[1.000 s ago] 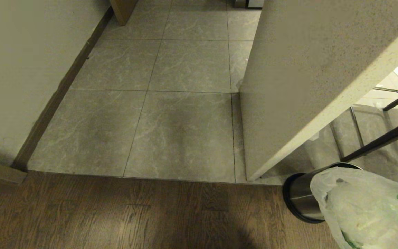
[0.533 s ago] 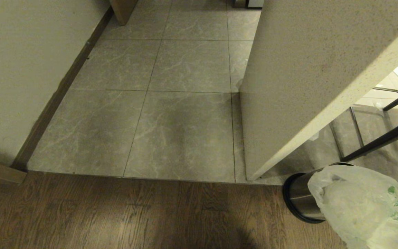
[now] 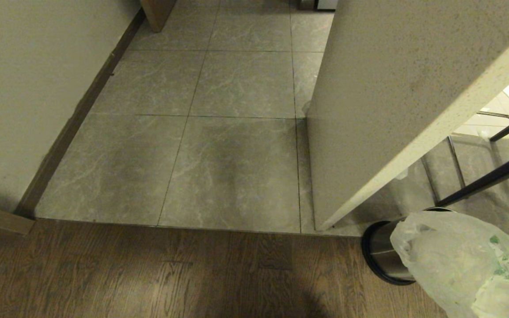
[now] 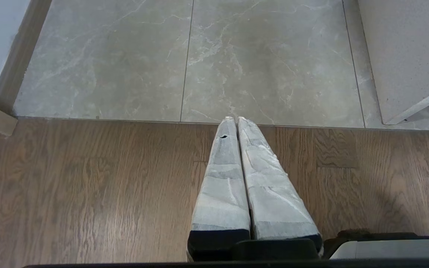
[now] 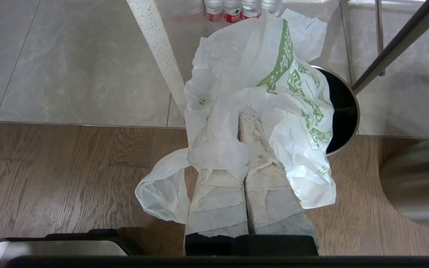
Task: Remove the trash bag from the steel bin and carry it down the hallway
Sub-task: Put the trash bag at the door
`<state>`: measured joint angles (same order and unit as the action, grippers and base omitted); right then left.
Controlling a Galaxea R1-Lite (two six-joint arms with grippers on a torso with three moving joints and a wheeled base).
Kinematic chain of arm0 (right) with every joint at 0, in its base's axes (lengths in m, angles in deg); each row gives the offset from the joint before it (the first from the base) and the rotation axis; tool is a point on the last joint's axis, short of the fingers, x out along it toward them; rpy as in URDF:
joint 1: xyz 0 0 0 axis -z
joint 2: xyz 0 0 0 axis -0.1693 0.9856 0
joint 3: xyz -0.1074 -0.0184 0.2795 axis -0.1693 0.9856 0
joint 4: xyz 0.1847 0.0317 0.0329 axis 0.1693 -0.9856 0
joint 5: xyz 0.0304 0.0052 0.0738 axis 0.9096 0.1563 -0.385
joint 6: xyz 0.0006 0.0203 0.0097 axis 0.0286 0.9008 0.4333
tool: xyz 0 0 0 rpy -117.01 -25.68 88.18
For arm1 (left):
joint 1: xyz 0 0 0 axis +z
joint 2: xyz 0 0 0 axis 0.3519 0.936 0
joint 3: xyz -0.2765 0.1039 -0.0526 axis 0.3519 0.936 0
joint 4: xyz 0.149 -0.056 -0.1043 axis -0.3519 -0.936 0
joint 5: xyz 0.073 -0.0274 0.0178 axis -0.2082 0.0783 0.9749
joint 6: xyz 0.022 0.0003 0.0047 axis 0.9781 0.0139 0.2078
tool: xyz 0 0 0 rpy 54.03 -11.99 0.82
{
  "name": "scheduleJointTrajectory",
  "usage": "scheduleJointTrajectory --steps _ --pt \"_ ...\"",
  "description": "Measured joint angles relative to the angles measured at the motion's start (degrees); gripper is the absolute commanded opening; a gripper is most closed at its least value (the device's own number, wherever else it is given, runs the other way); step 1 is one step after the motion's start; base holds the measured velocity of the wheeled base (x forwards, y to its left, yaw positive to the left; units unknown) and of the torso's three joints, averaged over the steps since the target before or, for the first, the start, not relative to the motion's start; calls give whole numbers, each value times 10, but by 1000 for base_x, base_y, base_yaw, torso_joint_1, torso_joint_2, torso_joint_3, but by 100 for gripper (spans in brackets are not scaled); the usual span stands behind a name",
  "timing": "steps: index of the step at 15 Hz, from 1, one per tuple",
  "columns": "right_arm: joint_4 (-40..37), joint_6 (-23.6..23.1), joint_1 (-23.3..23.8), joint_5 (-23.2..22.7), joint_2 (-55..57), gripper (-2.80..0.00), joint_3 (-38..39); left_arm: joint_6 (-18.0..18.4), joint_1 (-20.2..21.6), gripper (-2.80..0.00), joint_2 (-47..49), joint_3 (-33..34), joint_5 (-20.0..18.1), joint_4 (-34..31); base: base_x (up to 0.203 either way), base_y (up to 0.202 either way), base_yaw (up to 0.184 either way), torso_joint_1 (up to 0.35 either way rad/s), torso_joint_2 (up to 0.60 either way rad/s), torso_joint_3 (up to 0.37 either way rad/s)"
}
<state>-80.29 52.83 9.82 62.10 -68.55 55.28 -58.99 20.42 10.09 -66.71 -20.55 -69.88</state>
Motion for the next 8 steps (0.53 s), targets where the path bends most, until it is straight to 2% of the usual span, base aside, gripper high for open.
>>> scheduleJointTrajectory --steps 8 --pt "0 0 0 0 -2 -280 0 -1 0 -280 0 0 0 0 0 0 0 0 0 9"
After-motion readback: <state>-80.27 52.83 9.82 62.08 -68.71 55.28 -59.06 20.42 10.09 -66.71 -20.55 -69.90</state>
